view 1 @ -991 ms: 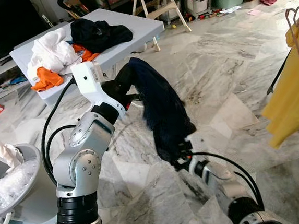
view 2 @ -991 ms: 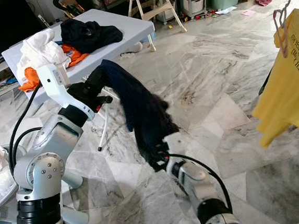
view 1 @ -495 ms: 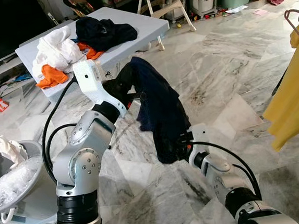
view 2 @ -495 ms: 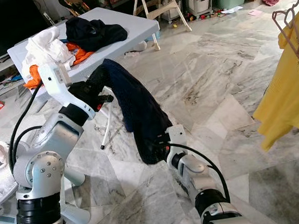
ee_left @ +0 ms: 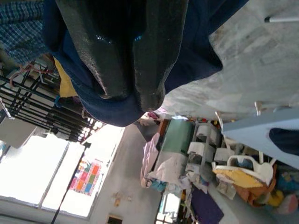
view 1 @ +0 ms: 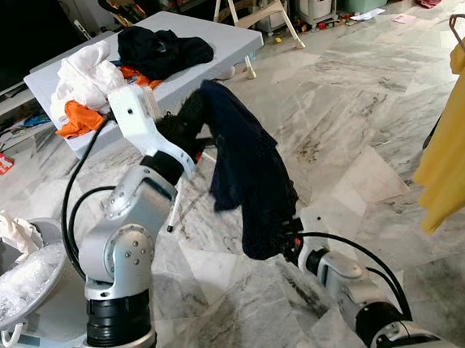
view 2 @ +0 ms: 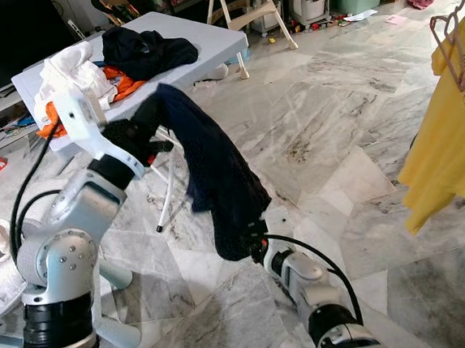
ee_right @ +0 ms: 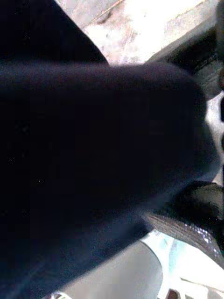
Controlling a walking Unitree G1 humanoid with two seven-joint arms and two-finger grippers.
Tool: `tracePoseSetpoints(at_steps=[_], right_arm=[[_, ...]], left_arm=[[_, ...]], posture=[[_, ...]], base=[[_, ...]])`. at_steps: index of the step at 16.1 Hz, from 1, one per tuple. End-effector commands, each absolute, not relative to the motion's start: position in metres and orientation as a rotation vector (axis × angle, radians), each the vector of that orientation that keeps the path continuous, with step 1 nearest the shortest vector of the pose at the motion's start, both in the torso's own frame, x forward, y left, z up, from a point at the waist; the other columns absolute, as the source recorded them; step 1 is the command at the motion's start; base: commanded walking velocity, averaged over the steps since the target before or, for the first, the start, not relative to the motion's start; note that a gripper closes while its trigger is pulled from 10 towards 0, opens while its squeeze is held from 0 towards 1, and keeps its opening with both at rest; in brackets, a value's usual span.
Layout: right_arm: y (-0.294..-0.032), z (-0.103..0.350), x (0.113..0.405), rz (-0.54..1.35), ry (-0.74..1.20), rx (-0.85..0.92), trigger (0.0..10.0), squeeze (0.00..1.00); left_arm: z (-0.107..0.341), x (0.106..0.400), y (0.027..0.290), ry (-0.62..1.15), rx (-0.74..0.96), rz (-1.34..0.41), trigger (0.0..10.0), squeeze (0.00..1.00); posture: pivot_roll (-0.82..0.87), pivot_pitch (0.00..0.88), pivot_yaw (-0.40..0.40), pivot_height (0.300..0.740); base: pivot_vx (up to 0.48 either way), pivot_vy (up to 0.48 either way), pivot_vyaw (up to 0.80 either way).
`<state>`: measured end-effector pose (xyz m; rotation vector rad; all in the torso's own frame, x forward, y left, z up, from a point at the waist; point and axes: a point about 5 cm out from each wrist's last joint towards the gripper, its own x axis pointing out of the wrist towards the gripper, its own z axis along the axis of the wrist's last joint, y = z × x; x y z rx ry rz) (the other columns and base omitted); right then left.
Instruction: Hang hanger
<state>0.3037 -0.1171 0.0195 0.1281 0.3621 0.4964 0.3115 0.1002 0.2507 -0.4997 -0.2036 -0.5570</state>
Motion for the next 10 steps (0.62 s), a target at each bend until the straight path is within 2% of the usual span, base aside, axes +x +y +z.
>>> tracePoseSetpoints(at_steps=[1,7,10], right_arm=[[-0.113,0.015,0.300,0.517,0.385,0.128,0.0,0.00],[-0.122,0.020,0.302,0.503,0.353,0.158,0.0,0.00],[-0.139,0.036,0.308,0.484,0.270,0.192,0.0,0.00]], left_arm=[[0.258,0.313,0.110,-0.244,-0.495,-0.524,0.0,0.00],[0.251,0.316,0.109,-0.236,-0.497,-0.512,0.0,0.00],[0.218,0.320,0.119,-0.167,-0.402,-0.455,0.0,0.00]], posture=[[0.00,0.026,0.192,0.740],[-0.02,0.020,0.181,0.740],[-0.04,0.016,0.174,0.740]], base=[[0.000,0.000,0.00],[0.000,0.000,0.00],[0.000,0.000,0.00]])
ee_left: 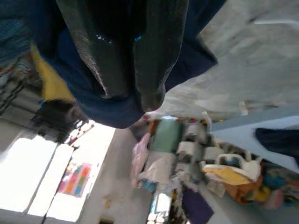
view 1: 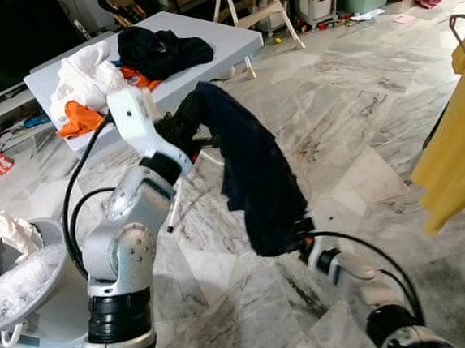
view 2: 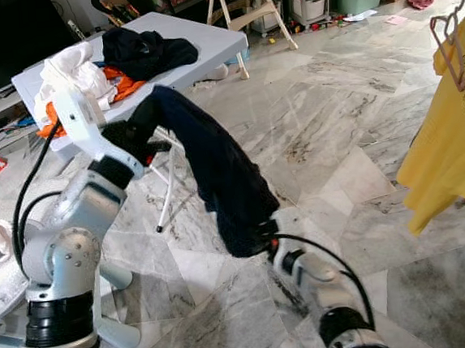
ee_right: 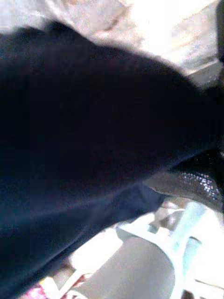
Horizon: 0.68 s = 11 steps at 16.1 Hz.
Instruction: Hang hanger
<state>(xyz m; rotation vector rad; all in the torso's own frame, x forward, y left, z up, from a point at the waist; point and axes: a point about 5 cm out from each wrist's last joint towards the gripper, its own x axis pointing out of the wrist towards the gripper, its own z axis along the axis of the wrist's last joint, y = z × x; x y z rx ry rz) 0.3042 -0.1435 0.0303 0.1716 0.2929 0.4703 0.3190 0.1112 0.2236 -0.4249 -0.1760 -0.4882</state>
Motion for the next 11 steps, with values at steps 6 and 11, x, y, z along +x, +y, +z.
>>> tracePoseSetpoints(at_steps=[6,11], right_arm=[[-0.148,0.089,0.303,0.605,0.094,0.213,0.0,0.00],[-0.134,0.133,0.273,0.876,0.084,0.224,0.0,0.00]], left_arm=[[0.122,0.315,0.134,0.084,-0.207,-0.367,0.0,0.00],[0.075,0.317,0.132,0.211,-0.119,-0.329,0.0,0.00]], posture=[[-0.11,0.011,0.172,0.740],[-0.16,0.005,0.153,0.740]], base=[[0.000,0.000,0.00],[0.000,0.000,0.00]])
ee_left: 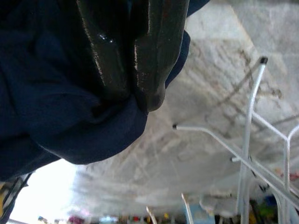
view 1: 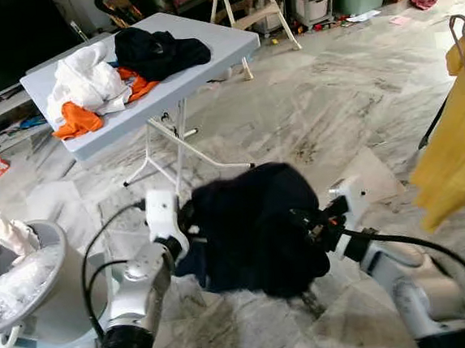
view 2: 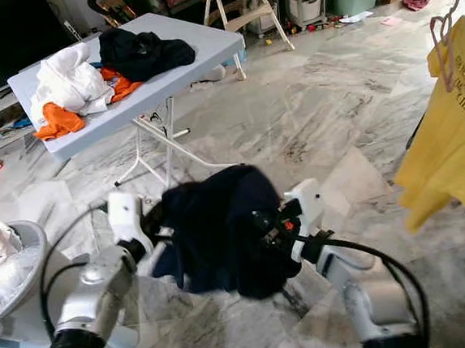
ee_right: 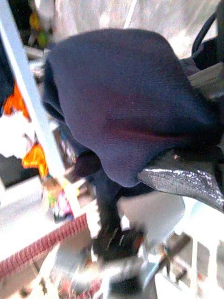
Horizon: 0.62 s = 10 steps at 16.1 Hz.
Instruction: Hang hanger
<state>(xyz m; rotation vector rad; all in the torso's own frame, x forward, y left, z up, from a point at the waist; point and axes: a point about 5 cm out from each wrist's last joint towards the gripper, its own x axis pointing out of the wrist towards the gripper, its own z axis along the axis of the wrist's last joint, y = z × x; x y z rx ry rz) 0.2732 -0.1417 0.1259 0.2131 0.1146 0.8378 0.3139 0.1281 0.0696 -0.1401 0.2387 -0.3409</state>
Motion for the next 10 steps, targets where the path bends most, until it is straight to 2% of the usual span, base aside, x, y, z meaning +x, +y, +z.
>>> tracePoseSetpoints(at_steps=[1,2,3,5,6,7,8,9,10], right_arm=[[-0.133,0.145,0.271,0.902,0.066,0.246,0.0,0.00],[-0.132,0.152,0.271,0.908,0.059,0.257,0.0,0.00],[-0.131,0.159,0.272,0.906,0.058,0.268,0.0,0.00],[-0.127,0.168,0.268,0.929,0.052,0.271,0.0,0.00],[-0.126,0.170,0.266,0.938,0.059,0.267,0.0,0.00],[-0.127,0.170,0.266,0.937,0.065,0.263,0.0,0.00],[-0.127,0.169,0.265,0.931,0.073,0.245,0.0,0.00],[-0.127,0.169,0.265,0.932,0.076,0.245,0.0,0.00],[-0.128,0.168,0.266,0.918,0.075,0.236,0.0,0.00]], left_arm=[[0.069,0.317,0.127,0.228,-0.106,-0.336,0.0,0.00],[0.065,0.316,0.123,0.232,-0.092,-0.348,0.0,0.00],[0.060,0.315,0.117,0.244,-0.066,-0.367,1.4,0.00],[0.055,0.314,0.110,0.252,-0.068,-0.380,6.8,0.00],[0.052,0.314,0.107,0.256,-0.067,-0.389,10.0,0.00],[0.050,0.313,0.105,0.259,-0.068,-0.394,10.0,0.00],[0.048,0.313,0.104,0.262,-0.072,-0.402,10.0,0.62],[0.046,0.312,0.104,0.269,-0.074,-0.403,10.0,1.00],[0.043,0.309,0.105,0.290,-0.078,-0.423,10.0,1.00]], posture=[[-0.17,0.002,0.147,0.740],[-0.18,0.000,0.144,0.740],[-0.18,0.000,0.142,0.740],[-0.19,0.000,0.140,0.740],[-0.20,0.000,0.137,0.740],[-0.20,0.000,0.137,0.740],[-0.20,0.000,0.140,0.740],[-0.20,0.000,0.142,0.740],[-0.20,0.000,0.148,0.740]], base=[[0.000,0.000,0.00],[0.000,0.000,0.00],[0.000,0.000,0.00],[0.000,0.000,0.00],[0.000,0.000,0.00],[0.000,0.000,0.00],[0.000,0.000,0.00],[0.000,0.000,0.00],[0.000,0.000,0.00]])
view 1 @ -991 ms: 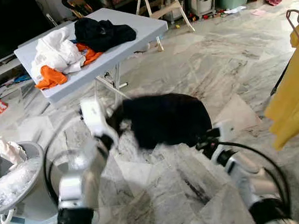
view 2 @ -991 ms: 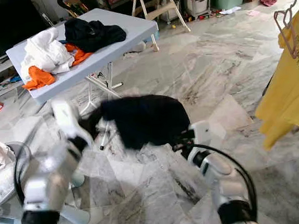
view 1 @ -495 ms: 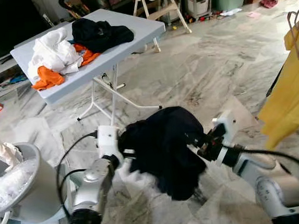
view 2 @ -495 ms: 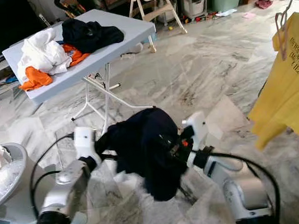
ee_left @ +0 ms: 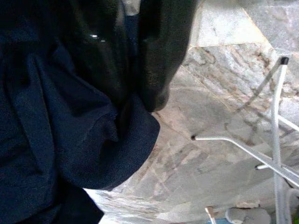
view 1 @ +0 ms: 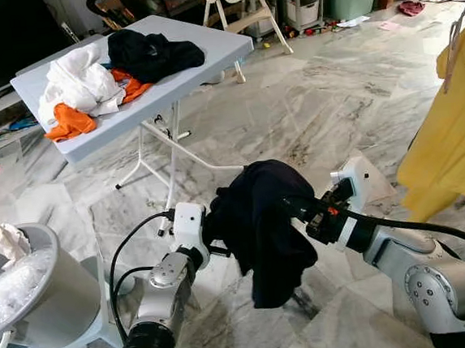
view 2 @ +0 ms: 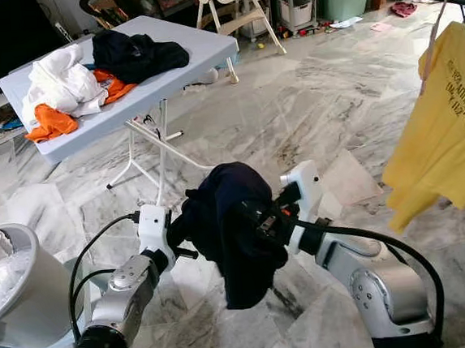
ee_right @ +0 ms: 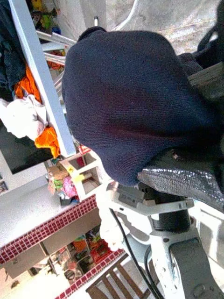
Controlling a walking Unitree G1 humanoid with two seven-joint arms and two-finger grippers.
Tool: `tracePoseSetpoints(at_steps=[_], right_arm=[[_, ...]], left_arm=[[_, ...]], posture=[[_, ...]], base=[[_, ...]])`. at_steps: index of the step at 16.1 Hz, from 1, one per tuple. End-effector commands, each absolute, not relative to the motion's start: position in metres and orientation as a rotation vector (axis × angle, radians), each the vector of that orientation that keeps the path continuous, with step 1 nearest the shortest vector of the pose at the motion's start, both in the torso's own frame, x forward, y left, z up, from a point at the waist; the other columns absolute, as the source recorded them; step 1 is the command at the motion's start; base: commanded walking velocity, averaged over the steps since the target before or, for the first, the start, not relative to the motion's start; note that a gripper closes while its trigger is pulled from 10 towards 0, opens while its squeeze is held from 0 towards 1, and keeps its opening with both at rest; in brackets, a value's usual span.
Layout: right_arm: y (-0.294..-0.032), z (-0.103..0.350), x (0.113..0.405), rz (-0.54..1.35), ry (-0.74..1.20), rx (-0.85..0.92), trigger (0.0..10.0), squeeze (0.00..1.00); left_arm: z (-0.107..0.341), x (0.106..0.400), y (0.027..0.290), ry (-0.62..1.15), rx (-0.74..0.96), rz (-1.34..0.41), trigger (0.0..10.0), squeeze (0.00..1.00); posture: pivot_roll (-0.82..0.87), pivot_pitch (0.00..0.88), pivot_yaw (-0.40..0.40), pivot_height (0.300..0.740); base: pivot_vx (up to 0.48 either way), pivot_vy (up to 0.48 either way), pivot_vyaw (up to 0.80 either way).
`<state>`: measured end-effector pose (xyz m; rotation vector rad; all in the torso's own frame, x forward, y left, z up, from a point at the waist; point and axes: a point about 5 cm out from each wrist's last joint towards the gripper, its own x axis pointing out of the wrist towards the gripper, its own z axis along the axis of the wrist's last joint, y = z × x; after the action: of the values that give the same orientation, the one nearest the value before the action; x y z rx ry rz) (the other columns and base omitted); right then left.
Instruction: Hang hanger
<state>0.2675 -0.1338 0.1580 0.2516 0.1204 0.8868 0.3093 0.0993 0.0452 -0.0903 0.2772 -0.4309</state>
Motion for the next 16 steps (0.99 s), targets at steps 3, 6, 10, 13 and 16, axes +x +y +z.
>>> tracePoseSetpoints(at_steps=[3,6,10,13,16], right_arm=[[-0.132,0.161,0.275,0.818,0.097,0.174,0.0,0.00],[-0.129,0.145,0.276,0.792,0.119,-0.002,0.0,0.00],[-0.130,0.125,0.283,0.761,0.138,-0.273,0.0,0.00],[-0.136,0.121,0.299,0.665,0.071,-0.495,0.0,0.00],[-0.138,0.123,0.307,0.641,-0.029,-0.742,0.0,0.00]], left_arm=[[0.035,0.296,0.113,0.322,0.058,-0.501,10.0,1.00],[0.030,0.290,0.131,0.328,0.209,-0.458,10.0,1.00],[0.033,0.283,0.120,0.329,0.176,-0.540,10.0,1.00],[0.044,0.281,0.104,0.266,0.119,-0.660,10.0,1.00],[0.047,0.281,0.105,0.266,0.120,-0.654,10.0,1.00]], posture=[[-0.19,0.000,0.161,0.740],[-0.19,0.000,0.167,0.740],[-0.18,0.000,0.163,0.740],[-0.18,0.006,0.165,0.740],[-0.18,0.012,0.170,0.740]], base=[[0.000,0.000,0.00],[0.000,0.000,0.00],[0.000,0.000,0.00],[0.000,0.000,0.00],[0.000,0.000,0.00]])
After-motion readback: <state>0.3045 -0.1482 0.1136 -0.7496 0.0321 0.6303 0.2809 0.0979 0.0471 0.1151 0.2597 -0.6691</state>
